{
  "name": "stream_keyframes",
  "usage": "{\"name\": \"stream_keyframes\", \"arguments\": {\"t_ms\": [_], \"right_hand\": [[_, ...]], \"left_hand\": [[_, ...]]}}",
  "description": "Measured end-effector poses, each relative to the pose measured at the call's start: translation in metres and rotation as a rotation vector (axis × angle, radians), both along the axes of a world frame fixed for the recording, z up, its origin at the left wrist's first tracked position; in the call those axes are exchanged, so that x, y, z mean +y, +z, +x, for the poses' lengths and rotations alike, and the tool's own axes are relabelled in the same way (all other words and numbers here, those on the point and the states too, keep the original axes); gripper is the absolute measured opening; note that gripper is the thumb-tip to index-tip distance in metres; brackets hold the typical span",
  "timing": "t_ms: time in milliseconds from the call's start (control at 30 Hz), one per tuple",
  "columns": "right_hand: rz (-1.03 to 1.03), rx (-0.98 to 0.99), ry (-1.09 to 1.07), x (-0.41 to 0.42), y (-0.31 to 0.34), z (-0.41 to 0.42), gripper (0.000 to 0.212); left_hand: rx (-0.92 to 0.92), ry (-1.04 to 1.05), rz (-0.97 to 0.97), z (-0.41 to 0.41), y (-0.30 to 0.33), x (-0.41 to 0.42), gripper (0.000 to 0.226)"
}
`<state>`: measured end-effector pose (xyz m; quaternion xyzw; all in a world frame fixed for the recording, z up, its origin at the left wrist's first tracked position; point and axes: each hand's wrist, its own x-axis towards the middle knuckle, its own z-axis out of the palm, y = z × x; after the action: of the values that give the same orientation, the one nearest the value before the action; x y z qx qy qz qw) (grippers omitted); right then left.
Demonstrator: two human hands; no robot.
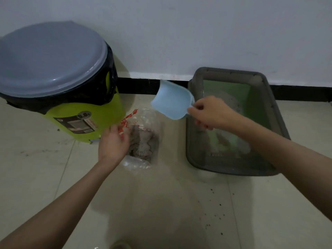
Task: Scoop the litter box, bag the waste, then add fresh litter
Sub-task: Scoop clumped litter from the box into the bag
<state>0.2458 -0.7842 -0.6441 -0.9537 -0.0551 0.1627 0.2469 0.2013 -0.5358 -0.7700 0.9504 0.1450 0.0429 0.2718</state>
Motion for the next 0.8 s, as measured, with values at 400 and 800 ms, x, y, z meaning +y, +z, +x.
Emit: {"name": "stream_keyframes", "arguments": {"t_ms": [400,800], "right_hand": [[0.242,0.201,-0.557,-0.147,-0.048,-0.025,0.034],[-0.126,0.669,-0.217,-0.161,-0.077,0.023,0.020]], "left_hand": [[0.126,-0.671,0.038,0.060,0.039,-0.175,0.055],[0.042,-0.475,-0.047,0.077,0.007,-0.209,0.055]]}}
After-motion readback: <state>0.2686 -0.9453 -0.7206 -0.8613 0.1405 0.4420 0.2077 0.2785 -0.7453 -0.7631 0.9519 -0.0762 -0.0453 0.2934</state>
